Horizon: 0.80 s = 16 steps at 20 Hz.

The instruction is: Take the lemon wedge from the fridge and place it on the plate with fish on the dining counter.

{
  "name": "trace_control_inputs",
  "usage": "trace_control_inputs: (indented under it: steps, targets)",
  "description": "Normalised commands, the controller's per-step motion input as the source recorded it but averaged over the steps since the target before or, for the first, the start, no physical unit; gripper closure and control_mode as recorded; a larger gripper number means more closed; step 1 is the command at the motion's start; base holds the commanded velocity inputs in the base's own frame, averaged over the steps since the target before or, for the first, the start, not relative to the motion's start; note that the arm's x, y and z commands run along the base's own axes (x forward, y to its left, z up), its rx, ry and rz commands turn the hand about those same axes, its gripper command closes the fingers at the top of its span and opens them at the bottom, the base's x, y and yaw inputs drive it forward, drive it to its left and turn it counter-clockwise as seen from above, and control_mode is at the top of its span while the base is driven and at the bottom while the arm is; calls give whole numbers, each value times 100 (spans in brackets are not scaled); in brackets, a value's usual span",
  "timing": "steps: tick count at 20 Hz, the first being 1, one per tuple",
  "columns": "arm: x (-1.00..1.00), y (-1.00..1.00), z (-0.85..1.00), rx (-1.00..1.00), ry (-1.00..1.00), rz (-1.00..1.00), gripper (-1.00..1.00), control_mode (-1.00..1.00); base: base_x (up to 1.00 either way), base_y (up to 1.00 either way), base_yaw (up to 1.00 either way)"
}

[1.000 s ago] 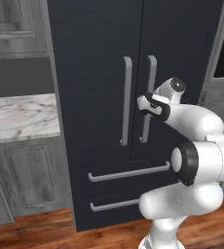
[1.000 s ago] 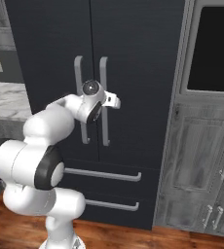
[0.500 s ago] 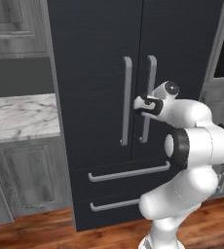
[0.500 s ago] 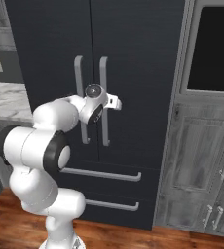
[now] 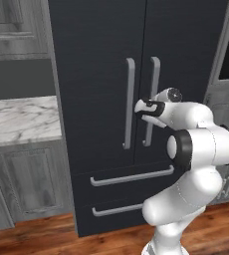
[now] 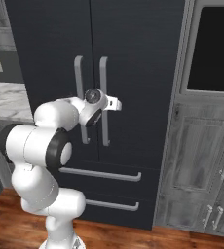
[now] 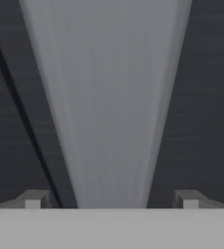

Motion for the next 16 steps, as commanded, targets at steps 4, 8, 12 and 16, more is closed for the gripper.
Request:
trace_control_inputs:
  steps: [4,8,12,16]
  targets:
    - [0,0,0,0,0,0,100,-100,0,0,0]
    - [0,0,0,0,0,0,100,-100,0,0,0]
    - [0,0,0,0,0,0,100,-100,0,0,0]
    - [-62,-3,15,0,-17,-3,100,-100,0,0,0]
